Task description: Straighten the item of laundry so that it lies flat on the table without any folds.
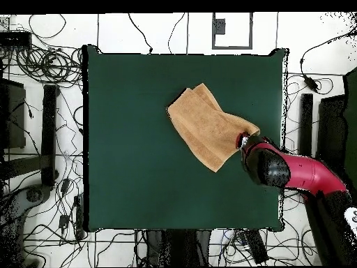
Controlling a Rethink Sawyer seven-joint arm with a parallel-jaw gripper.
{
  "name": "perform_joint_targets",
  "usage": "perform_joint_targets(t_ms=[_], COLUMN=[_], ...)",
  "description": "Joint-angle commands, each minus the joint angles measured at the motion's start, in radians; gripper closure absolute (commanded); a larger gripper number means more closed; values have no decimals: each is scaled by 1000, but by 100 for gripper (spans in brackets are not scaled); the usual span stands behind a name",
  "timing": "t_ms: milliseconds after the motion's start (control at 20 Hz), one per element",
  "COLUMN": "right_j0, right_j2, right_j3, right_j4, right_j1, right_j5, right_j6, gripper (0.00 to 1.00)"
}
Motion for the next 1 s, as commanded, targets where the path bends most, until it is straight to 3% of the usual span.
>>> perform_joint_targets(t_ms=[50, 300, 750, 1000], right_j0=[79, 144, 149, 182], right_j2=[67, -13, -50, -94], right_j3=[0, 38, 125, 109], right_j4=[-43, -25, 46, 73], right_j1=[-6, -33, -51, -55], right_j5=[10, -26, 31, 77], right_j6=[-43, 84, 128, 129], gripper=[100, 100, 100, 100])
